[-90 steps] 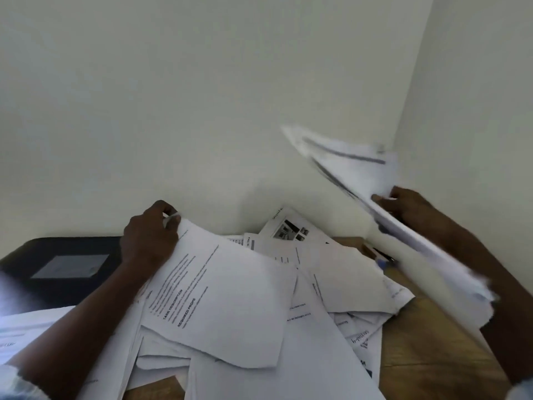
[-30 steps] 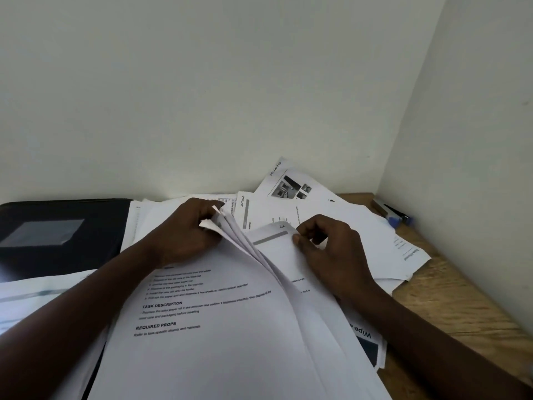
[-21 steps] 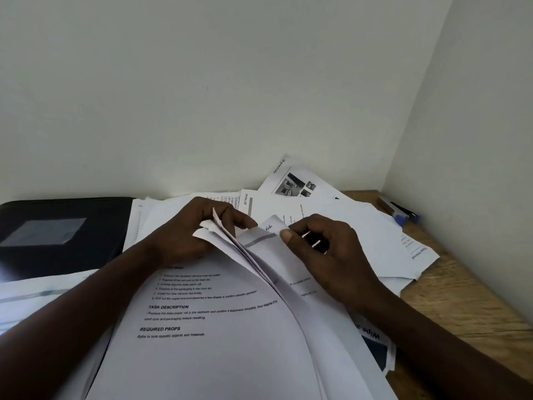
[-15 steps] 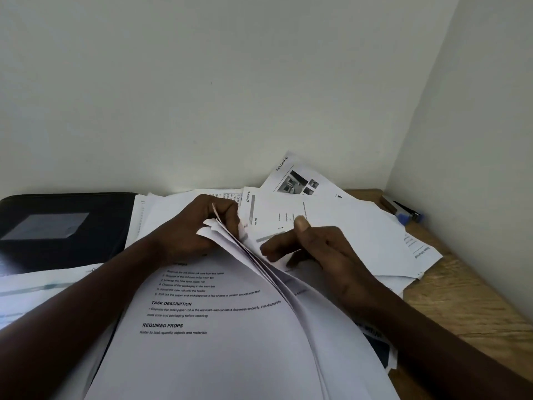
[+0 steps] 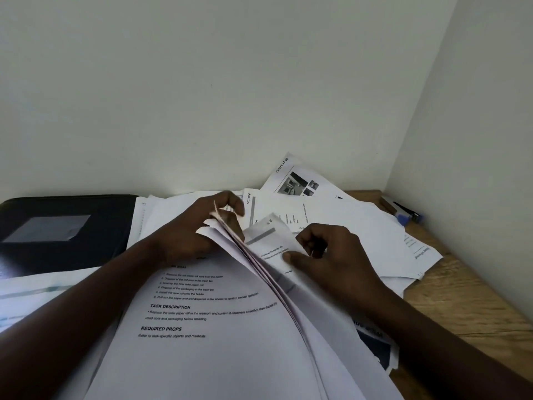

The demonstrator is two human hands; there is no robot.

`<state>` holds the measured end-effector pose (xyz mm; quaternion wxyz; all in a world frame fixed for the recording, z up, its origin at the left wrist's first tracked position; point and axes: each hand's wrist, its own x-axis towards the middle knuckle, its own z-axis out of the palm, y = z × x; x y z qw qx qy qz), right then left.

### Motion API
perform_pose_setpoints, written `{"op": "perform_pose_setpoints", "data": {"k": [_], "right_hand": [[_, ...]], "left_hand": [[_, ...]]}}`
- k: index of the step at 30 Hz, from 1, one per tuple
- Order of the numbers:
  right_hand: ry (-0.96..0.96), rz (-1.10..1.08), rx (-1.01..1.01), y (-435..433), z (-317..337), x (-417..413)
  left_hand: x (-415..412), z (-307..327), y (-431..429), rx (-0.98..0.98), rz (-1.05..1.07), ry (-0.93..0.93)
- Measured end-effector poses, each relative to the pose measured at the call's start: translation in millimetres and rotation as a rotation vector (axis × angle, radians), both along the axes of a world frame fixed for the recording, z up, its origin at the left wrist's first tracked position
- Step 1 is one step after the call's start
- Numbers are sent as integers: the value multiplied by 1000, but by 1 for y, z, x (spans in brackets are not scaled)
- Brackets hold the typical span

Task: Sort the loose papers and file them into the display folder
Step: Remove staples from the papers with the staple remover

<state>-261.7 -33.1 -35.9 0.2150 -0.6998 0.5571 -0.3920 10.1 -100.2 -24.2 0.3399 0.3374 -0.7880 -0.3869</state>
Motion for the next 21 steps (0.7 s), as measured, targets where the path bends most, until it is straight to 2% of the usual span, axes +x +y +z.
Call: {"op": "perform_pose_setpoints", "data": {"k": [3, 5, 7, 8, 9, 11, 13, 15, 17, 21], "right_hand": [[-76, 222, -96, 6, 5, 4], [-182, 379, -46, 11, 10, 6], [-268, 351, 29, 13, 14, 6], [-253, 242, 16, 11, 14, 5], [-170, 80, -24, 6, 13, 2], [159, -199, -9, -2, 12, -6], [438, -293, 87, -5, 11, -11], [537, -276, 121, -7, 9, -12], [444, -195, 135, -7, 6, -11], [-19, -9, 92, -4, 5, -9]], "left_hand": [[-5, 4, 5, 17, -31, 8], [-5, 6, 6, -4, -37, -37], [-7, 9, 11, -20, -49, -69], [-8, 7, 11, -14, -48, -76], [-10, 9, 14, 13, -27, -98], [-11, 15, 20, 52, 18, -159], [-11, 17, 21, -2, -13, -140], [-10, 13, 18, -43, -10, -71], [-9, 6, 15, -3, 37, -17], [-15, 2, 11, 94, 38, -17]]}}
